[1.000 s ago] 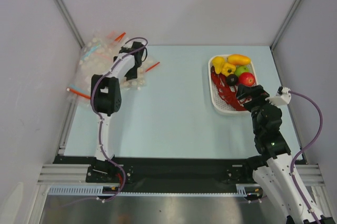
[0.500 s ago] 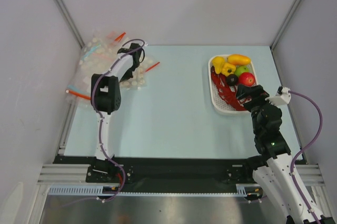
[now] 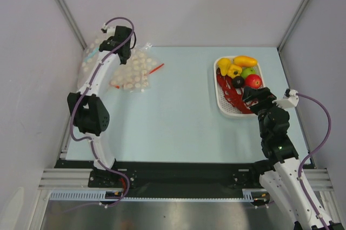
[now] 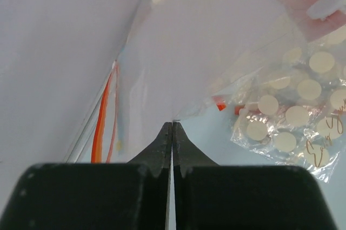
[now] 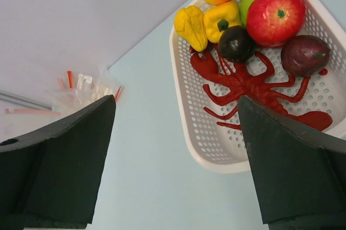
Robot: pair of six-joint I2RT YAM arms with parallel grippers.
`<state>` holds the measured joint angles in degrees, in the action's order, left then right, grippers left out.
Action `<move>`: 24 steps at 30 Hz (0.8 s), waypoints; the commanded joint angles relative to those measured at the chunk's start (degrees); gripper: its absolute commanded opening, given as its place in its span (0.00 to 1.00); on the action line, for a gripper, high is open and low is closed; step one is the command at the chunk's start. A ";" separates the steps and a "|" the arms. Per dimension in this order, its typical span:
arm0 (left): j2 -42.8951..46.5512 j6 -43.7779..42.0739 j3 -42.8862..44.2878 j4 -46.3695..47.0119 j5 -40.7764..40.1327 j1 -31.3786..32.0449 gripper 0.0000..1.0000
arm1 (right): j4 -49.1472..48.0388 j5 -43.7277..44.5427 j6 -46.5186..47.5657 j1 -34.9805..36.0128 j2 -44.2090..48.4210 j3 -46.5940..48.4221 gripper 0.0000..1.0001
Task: Place the food in the zip-top bag and seal the zipper
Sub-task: Pick up the zipper food storage bag at the center of the board.
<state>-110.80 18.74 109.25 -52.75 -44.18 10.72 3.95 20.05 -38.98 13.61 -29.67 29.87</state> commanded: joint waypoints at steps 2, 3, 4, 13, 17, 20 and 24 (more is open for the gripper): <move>3.57 -0.81 2.37 0.11 -4.06 -1.14 0.00 | -2.63 -0.10 0.57 -0.16 0.23 -0.07 1.00; 4.27 -0.12 2.46 -0.07 -4.24 -1.31 0.00 | -2.63 -0.19 0.57 -0.16 0.31 -0.07 1.00; 5.06 0.50 2.54 -0.07 -4.50 -1.58 0.00 | -2.54 -0.10 0.57 -0.25 0.23 -0.07 1.00; 16.14 3.94 -1.50 6.60 1.02 -4.13 0.00 | -2.71 -0.19 0.66 -0.16 0.23 -0.07 1.00; 20.79 -0.54 -4.92 13.72 7.88 -4.13 0.00 | -2.80 -0.37 0.49 -0.16 0.05 -0.07 1.00; 22.38 -0.02 -3.79 13.56 8.58 -4.74 0.00 | -2.63 -0.37 0.57 -0.16 0.05 0.01 1.00; 22.39 3.31 -3.08 12.23 16.92 -9.12 0.00 | -2.71 -0.37 0.57 -0.25 0.05 -0.07 1.00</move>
<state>-88.84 20.40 105.12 -41.82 -34.33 5.08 3.95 20.05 -38.98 13.58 -29.67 29.87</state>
